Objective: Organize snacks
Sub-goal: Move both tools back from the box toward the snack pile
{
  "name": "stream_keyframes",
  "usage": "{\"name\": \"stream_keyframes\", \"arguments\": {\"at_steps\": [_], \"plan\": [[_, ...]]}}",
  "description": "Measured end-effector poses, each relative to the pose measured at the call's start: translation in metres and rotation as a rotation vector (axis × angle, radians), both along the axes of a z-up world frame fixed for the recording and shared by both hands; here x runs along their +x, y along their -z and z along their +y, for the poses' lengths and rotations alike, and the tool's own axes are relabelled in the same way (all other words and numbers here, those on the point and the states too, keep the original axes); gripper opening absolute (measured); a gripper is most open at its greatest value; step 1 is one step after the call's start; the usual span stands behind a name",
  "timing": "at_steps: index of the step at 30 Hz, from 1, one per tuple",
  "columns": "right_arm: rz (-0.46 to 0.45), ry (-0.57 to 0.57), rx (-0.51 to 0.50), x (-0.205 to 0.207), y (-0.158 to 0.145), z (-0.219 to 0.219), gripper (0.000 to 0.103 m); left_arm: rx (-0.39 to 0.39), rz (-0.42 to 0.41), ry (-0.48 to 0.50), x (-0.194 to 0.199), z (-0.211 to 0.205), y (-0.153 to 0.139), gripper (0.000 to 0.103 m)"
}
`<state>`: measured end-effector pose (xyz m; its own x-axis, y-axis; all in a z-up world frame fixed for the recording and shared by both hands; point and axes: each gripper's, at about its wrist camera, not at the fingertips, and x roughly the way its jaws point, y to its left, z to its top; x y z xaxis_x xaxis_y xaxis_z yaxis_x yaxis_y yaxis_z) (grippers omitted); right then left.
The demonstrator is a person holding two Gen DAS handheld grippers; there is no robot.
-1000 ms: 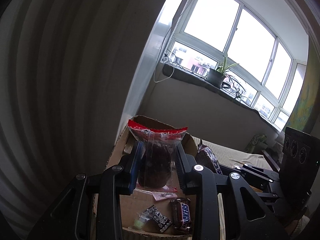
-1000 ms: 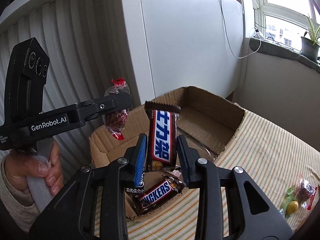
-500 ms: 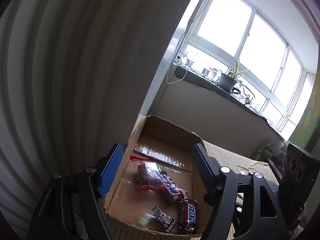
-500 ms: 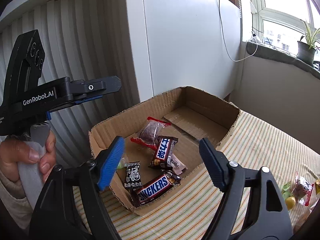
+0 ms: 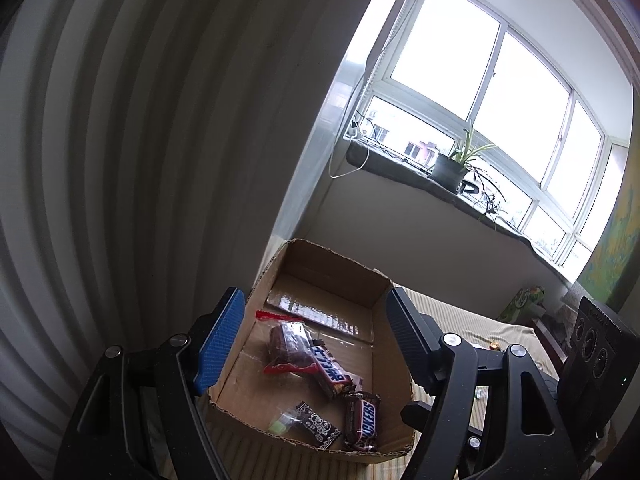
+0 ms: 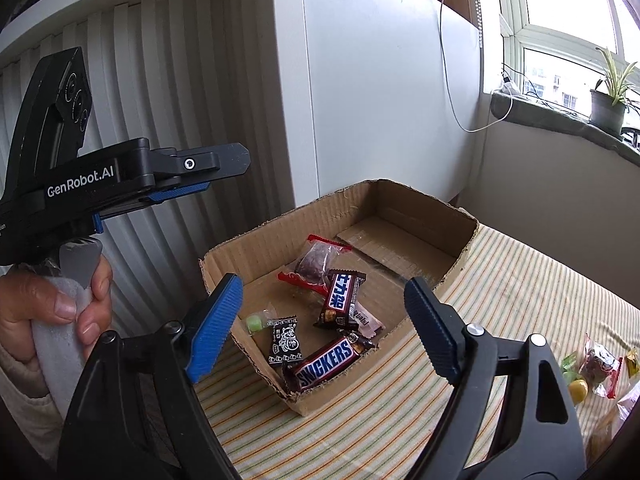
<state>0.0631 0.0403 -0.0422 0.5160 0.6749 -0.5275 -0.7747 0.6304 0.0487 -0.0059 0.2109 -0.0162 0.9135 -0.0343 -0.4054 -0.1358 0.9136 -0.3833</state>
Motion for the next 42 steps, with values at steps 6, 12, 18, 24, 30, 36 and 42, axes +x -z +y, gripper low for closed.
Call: {"name": "stream_keyframes", "arguments": {"at_steps": [6,12,18,24,30,36,42], "plan": [[0.014,0.052,0.02,0.002,0.003,-0.029,0.085,0.016,0.012,0.016,0.01,-0.017,-0.005,0.073],[0.034,0.158,0.06,0.01,0.006,-0.092,0.086,0.058,0.025,0.08,0.025,-0.059,-0.012,0.073],[0.04,0.337,0.114,0.015,0.008,-0.192,0.086,0.116,0.037,0.182,0.041,-0.124,-0.018,0.078],[0.042,0.595,0.097,0.007,0.019,-0.319,0.086,0.175,0.037,0.317,0.057,-0.196,-0.023,0.078],[0.082,0.829,0.102,-0.009,0.033,-0.426,0.092,0.206,0.052,0.431,0.069,-0.247,-0.019,0.078],[0.102,0.876,0.097,-0.01,0.04,-0.455,0.092,0.227,0.076,0.463,0.069,-0.267,-0.015,0.078],[0.197,0.842,-0.103,0.01,0.068,-0.438,0.092,0.25,0.141,0.469,0.078,-0.273,0.003,0.078]]}}
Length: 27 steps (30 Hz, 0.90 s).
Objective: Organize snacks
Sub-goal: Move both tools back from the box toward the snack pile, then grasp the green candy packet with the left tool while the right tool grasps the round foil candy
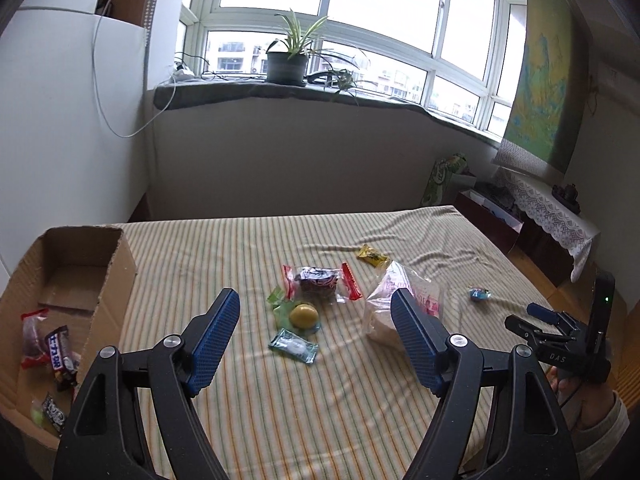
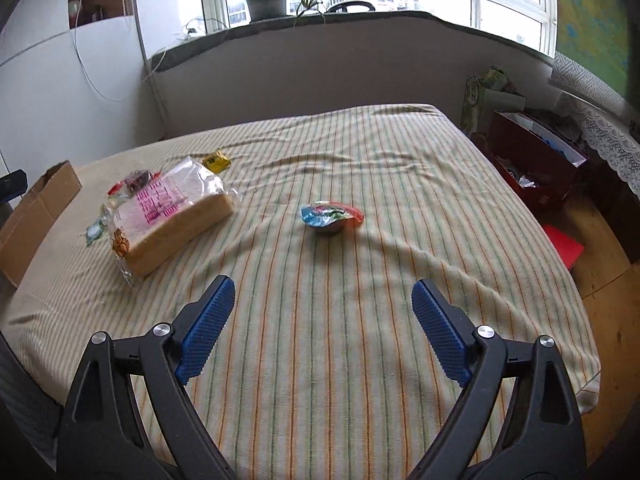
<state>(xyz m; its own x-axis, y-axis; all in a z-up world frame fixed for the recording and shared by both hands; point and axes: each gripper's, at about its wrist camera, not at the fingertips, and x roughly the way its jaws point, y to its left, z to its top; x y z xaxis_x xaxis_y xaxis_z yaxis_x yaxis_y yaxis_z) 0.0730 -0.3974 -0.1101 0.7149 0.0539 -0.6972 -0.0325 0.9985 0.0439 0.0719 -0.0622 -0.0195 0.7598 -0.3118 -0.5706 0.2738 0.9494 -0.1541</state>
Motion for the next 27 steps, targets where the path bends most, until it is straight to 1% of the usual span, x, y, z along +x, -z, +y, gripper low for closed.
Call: {"name": "stream_keyframes", "arguments": {"at_steps": [1,5,8,11,14,15,16,19,23,27], "plan": [[0.016,-0.006,-0.02,0.003,0.004,0.002,0.092,0.018,0.024,-0.002,0.003,-0.001,0.007,0.079],[0.072,-0.036,-0.039,0.017,0.016,0.006,0.092,0.089,0.146,-0.006,0.015,-0.01,0.047,0.079],[0.091,-0.055,-0.053,0.033,0.017,0.006,0.092,0.096,0.225,0.002,0.026,-0.015,0.073,0.079],[0.111,-0.068,-0.048,0.053,0.016,0.004,0.092,0.095,0.274,0.007,0.039,-0.02,0.087,0.079],[0.125,-0.082,-0.049,0.073,0.014,0.004,0.092,0.107,0.282,0.003,0.051,-0.024,0.091,0.079],[0.129,-0.088,-0.052,0.078,0.013,0.004,0.091,0.114,0.286,0.002,0.055,-0.026,0.092,0.079],[0.132,-0.093,-0.053,0.082,0.013,0.005,0.086,0.119,0.288,0.002,0.058,-0.027,0.092,0.079],[0.135,-0.102,-0.042,0.089,0.016,0.005,0.085,0.127,0.284,0.005,0.062,-0.028,0.093,0.079],[0.127,-0.099,-0.033,0.089,0.017,0.004,0.083,0.115,0.272,0.011,0.061,-0.028,0.094,0.079],[0.119,-0.092,-0.02,0.089,0.016,0.002,0.079,0.083,0.273,0.016,0.063,-0.023,0.093,0.079]]}}
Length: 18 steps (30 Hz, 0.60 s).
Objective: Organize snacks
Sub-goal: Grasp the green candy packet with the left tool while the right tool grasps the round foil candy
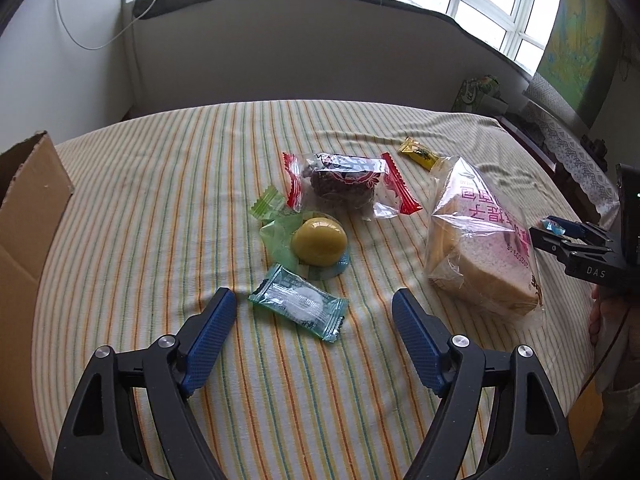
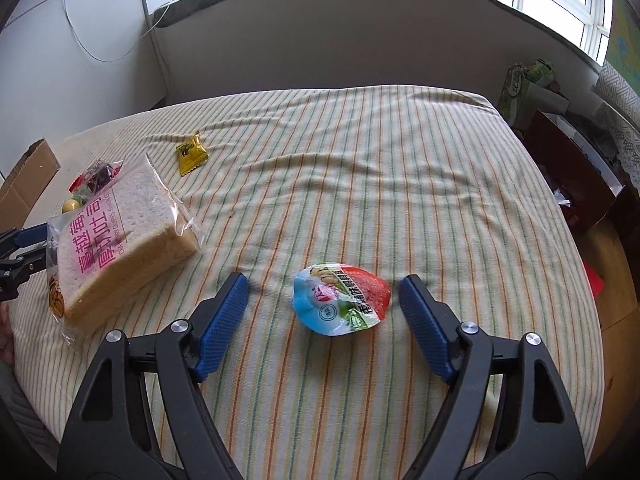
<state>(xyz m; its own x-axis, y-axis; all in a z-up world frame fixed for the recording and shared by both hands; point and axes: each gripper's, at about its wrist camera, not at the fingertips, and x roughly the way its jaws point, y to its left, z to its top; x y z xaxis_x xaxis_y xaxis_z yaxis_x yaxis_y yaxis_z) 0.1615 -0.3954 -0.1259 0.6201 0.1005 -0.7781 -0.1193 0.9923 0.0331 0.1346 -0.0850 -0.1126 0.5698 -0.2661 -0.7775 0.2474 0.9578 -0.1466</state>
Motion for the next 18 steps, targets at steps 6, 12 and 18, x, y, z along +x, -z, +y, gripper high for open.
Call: {"name": "stream_keyframes", "arguments": {"at_steps": [6,12,18], "plan": [[-0.029,0.015,0.037,-0.003,-0.003,-0.008,0.047,0.047,-0.019,-0.015,-0.001,-0.004,0.001,0.054],[-0.042,0.021,0.055,-0.006,-0.004,-0.011,0.039,-0.004,-0.027,-0.028,-0.001,0.007,0.001,0.028],[-0.055,0.029,0.071,-0.007,-0.003,-0.013,0.036,-0.064,-0.026,-0.03,-0.002,0.014,0.003,0.025]]}}
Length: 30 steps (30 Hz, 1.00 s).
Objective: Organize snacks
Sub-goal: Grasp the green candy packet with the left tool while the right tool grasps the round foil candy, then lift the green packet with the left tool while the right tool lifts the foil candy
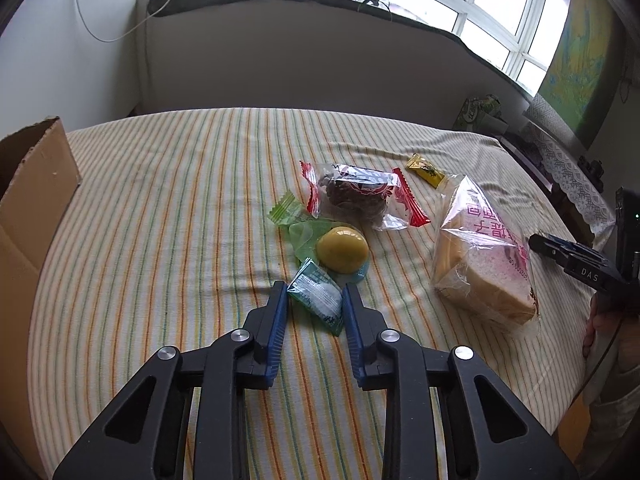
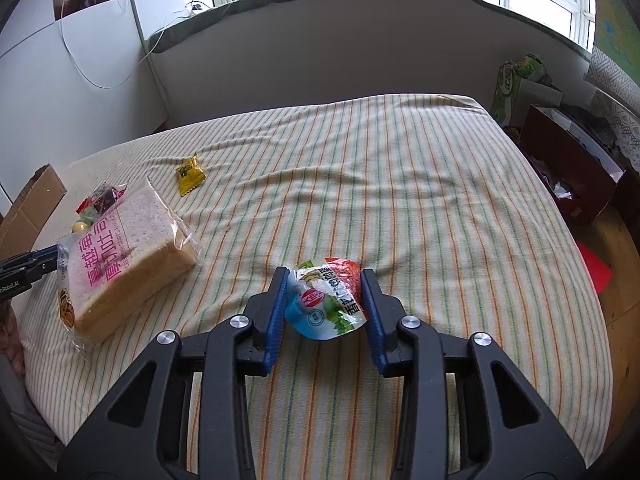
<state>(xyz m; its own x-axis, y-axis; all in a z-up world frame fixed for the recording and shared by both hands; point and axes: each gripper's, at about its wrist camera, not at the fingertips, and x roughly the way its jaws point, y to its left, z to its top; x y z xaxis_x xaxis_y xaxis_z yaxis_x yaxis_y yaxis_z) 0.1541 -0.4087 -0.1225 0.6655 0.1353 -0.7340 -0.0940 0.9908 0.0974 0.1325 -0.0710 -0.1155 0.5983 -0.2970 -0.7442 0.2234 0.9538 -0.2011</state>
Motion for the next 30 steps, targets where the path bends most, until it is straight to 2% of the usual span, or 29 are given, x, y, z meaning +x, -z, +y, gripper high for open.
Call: {"name": "stream_keyframes", "arguments": {"at_steps": [7,9,13,17,22,26,30], "plan": [[-0.017,0.0,0.016,-0.003,-0.001,-0.001,0.035,-0.022,-0.008,-0.005,-0.001,0.004,-0.001,0.023],[-0.024,0.005,0.021,-0.003,-0.002,-0.002,0.035,-0.035,-0.014,-0.007,-0.003,0.007,-0.002,0.019],[-0.022,0.006,0.032,-0.003,-0.002,-0.003,0.035,-0.048,-0.022,-0.005,-0.004,0.008,-0.003,0.016],[-0.021,0.011,0.025,-0.003,-0.002,-0.002,0.035,-0.073,-0.004,0.054,-0.002,0.004,-0.002,0.016],[-0.023,0.016,0.033,-0.003,-0.001,-0.004,0.035,-0.057,-0.002,0.056,-0.002,0.0,-0.005,0.016],[-0.037,0.017,0.04,-0.005,-0.003,-0.005,0.035,-0.049,-0.036,0.088,-0.008,-0.008,-0.012,0.004],[-0.059,0.015,0.041,-0.01,-0.007,-0.005,0.035,-0.043,-0.052,0.135,-0.011,-0.017,-0.017,0.004]]}}
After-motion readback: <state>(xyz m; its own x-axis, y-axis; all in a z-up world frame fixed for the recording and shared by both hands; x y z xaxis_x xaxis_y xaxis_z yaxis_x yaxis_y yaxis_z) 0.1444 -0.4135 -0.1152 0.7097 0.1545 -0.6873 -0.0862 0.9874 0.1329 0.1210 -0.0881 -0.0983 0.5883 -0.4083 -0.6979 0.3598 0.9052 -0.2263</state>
